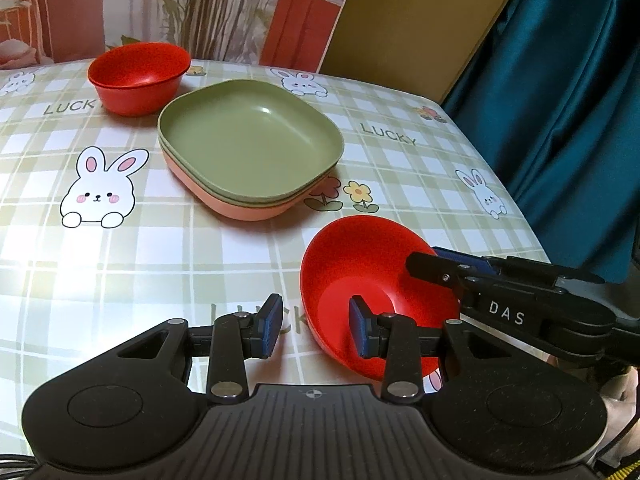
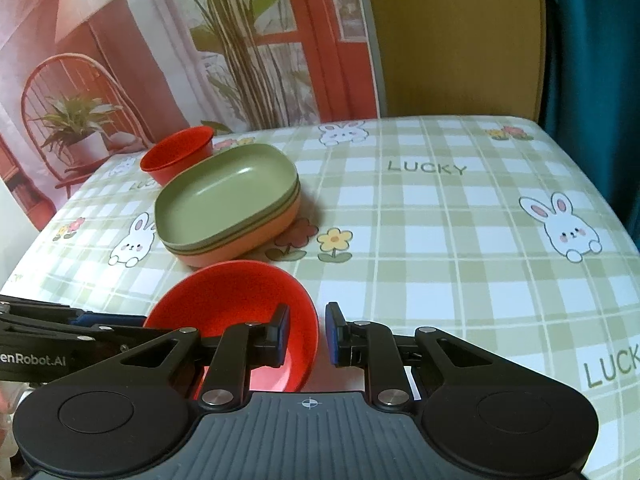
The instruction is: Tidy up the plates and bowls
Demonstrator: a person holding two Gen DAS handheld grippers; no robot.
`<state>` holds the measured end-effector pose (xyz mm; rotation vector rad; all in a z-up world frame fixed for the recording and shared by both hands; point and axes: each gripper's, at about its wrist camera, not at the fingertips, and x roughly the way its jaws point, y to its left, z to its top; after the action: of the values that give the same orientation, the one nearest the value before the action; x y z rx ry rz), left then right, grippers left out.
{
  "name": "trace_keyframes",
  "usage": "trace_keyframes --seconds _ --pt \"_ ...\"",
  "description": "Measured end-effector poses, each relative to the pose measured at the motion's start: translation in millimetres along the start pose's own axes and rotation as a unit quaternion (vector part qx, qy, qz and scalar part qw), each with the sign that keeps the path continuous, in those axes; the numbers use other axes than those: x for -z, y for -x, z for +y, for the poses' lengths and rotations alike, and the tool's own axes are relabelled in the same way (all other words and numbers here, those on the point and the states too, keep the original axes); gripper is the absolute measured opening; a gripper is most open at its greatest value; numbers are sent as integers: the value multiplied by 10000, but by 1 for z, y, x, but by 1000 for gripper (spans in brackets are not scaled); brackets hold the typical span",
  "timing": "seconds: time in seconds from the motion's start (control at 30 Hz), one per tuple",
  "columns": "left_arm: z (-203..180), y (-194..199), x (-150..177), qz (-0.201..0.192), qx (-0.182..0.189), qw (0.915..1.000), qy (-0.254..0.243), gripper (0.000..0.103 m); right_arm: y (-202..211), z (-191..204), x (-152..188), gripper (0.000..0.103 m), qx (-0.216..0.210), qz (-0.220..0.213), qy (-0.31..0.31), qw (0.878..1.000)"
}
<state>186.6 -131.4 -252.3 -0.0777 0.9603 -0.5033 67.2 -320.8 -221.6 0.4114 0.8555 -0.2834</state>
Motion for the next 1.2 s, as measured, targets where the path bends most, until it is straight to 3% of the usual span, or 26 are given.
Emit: trace_keyframes --seconds 0.23,0.37,0.47,0.9,1.2 --pt "1 -5 3 160 29 9999 22 35 -3 -2 4 19 -31 100 -94 9999" --pt "2 -8 5 226 92 9997 62 29 -3 -1 5 18 -59 122 -108 9998" --pt "2 -8 6 244 214 9995 47 17 -4 -1 5 14 -83 146 -130 9998" --pt "2 -2 8 113 264 9996 -31 16 2 -1 -1 10 -101 48 -284 9995" --pt "5 13 3 -227 296 9993 -86 16 9 9 -21 10 -181 -111 -371 9991"
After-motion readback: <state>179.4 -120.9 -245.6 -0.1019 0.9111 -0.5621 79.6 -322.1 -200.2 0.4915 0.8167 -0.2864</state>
